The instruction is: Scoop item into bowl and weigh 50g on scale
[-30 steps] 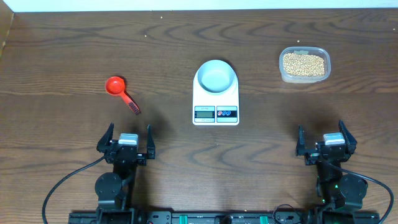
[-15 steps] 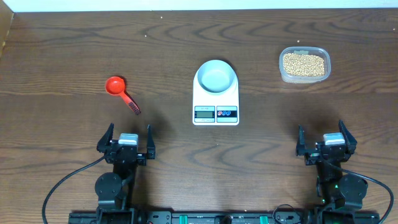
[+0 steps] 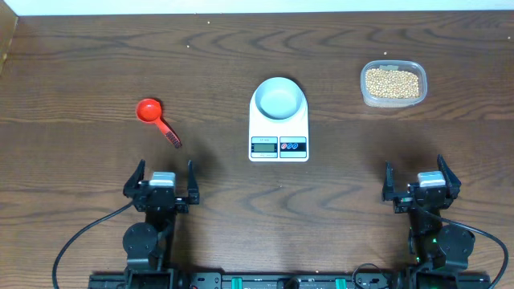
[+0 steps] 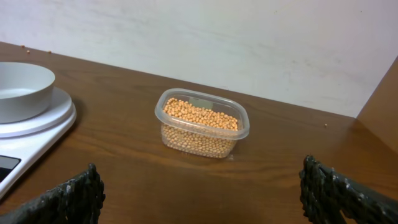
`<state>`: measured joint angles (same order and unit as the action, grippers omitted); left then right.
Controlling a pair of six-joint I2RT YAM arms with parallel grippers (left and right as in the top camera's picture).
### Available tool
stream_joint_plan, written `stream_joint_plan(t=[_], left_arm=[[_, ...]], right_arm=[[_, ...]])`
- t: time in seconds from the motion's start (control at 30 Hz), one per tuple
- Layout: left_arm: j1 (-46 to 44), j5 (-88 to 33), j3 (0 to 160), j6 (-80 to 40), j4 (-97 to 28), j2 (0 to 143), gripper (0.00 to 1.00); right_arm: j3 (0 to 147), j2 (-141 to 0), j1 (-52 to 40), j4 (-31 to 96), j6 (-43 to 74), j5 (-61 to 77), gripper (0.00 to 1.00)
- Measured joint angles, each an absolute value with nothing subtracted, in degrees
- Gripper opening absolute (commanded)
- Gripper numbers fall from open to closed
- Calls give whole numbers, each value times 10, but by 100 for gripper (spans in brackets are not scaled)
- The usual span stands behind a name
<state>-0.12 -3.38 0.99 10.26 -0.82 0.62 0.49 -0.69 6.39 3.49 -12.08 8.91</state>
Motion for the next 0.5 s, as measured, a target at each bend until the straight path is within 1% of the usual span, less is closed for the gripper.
stream_joint_plan(t=[0.17,0.4,0.5], left_arm=[[-1,15,17,-2,-10,6,99],[-1,32,91,-34,-15,37,99],[-1,34,138,-41,-14,100,99]], right_arm=[[5,-7,64,35,-121,89,99],[5,-7,64,35,-121,89,99],[5,-7,64,35,-121,89,99]])
